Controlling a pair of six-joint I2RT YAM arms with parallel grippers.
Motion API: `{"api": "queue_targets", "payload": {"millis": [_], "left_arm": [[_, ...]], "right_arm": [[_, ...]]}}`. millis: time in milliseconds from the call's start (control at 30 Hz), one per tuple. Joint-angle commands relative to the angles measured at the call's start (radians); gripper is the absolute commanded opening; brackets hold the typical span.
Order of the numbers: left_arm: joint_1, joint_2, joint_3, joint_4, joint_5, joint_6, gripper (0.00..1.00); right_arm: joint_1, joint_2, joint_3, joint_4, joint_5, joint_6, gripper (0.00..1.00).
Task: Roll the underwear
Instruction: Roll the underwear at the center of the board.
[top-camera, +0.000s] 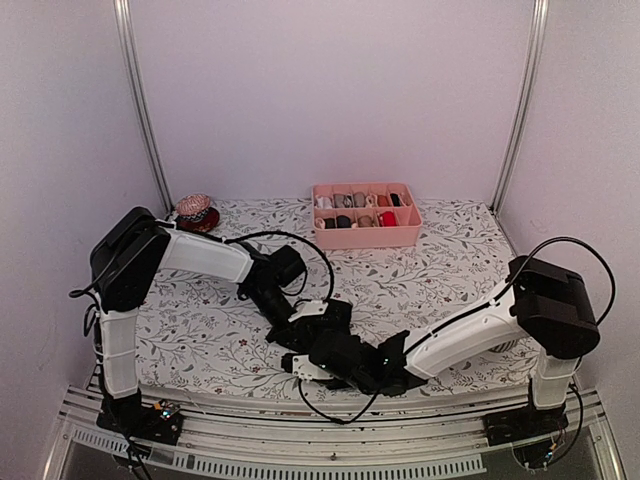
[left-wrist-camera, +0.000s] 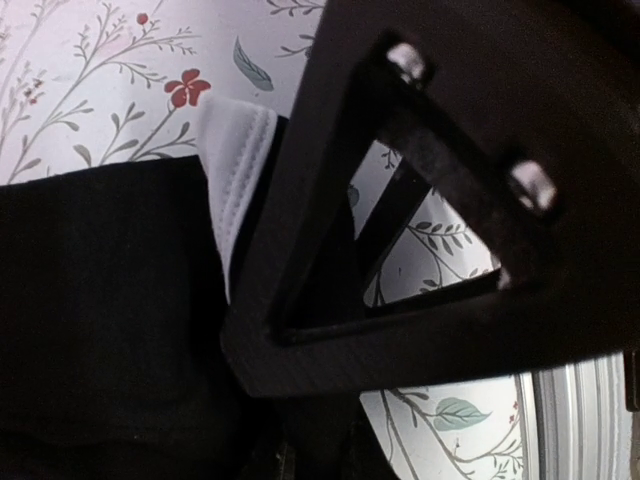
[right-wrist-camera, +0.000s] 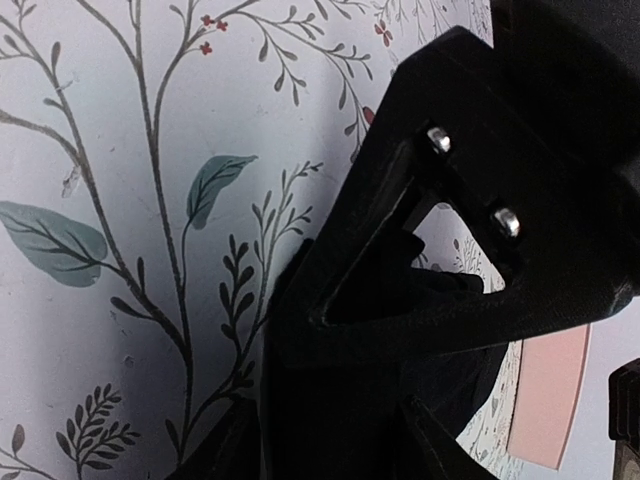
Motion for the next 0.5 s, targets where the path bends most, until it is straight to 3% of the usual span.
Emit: {"api": "queue_targets", "payload": {"millis": [0, 333, 467], "left_arm": [[0.005, 0.056, -0.032, -0.082, -0.068, -0.008, 0.0], [0.007, 0.051, -0.039, -0.077, -0.073, -0.004, 0.03], [0.007, 0.038, -0.05, -0.057, -0.091, -0.009, 0.17]], "right_arm": [[-0.02, 0.027, 0.017, -0.046, -0.022, 0.048, 0.44], [-0.043, 0.037, 0.036, -0.114, -0.082, 0.108, 0.2], [-0.049, 0.02, 0.036, -0.136, -0.141, 0.129, 0.13]]}}
